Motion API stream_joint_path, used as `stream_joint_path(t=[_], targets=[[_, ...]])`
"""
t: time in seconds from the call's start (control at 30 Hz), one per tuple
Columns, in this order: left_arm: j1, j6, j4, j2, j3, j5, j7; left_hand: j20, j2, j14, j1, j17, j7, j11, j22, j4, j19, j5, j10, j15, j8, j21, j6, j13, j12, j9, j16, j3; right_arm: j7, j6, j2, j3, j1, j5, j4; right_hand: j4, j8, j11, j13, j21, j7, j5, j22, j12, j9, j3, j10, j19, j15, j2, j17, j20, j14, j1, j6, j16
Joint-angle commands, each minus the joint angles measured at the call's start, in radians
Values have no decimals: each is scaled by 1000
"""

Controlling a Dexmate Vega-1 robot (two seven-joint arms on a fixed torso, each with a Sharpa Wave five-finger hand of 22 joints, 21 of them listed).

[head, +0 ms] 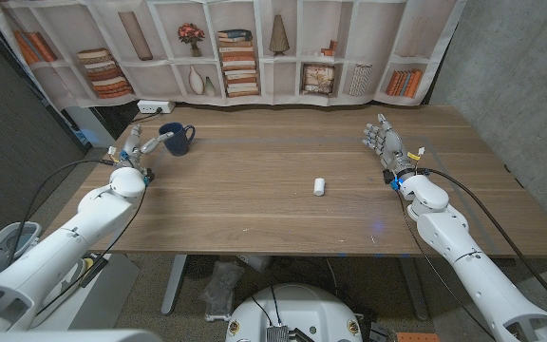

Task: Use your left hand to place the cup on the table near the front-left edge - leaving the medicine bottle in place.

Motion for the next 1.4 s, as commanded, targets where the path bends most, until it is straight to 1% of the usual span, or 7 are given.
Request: stream_joint_path(t=[0.03, 0.47, 1.17, 1.4], targets=[[-26, 7, 21, -1, 25, 24, 9, 1, 7, 4, 8, 6, -3, -4, 3, 0, 1, 8, -2, 3, 9, 5, 3, 3, 6, 5, 5, -5, -2, -7, 0, -3, 2, -3, 0, 1, 1, -3, 6, -5, -1, -3, 2, -5, 2, -7, 7, 11, 2, 7, 3, 1, 11, -3, 8, -1], [-79, -1, 76, -24, 63, 51, -4, 1, 11, 9, 12, 6, -3, -1, 3, 2, 3, 9, 4, -1, 10, 6, 7, 3, 8, 5, 6, -7, -16, -23, -7, 0, -4, -7, -23, 1, 1, -4, 6, -9, -1, -3, 2, -5, 2, -9, 6, 13, 1, 7, 3, 2, 12, -3, 8, -1], [-148, 11, 133, -56, 119, 89, -18, 1, 18, 7, 20, 6, -4, -2, 3, 4, 5, 11, 3, 2, 10, 6, 8, 3, 7, 5, 5, -9, -13, -25, -4, 3, 5, -4, -6, 0, 0, -4, 6, -15, -2, -3, 2, -5, 2, -10, 7, 15, 2, 8, 3, 3, 12, -2, 7, -1], [-160, 21, 140, -61, 132, 98, -20, 1, 20, 7, 22, 6, -4, -1, 3, 4, 5, 11, 3, 2, 10, 6, 8, 3, 7, 5, 4, -10, -12, -27, -6, 5, 3, -4, -8, -1, 0, -3, 6, -18, -2, -3, 2, -5, 2, -11, 8, 16, 2, 9, 3, 3, 12, -2, 7, -1]])
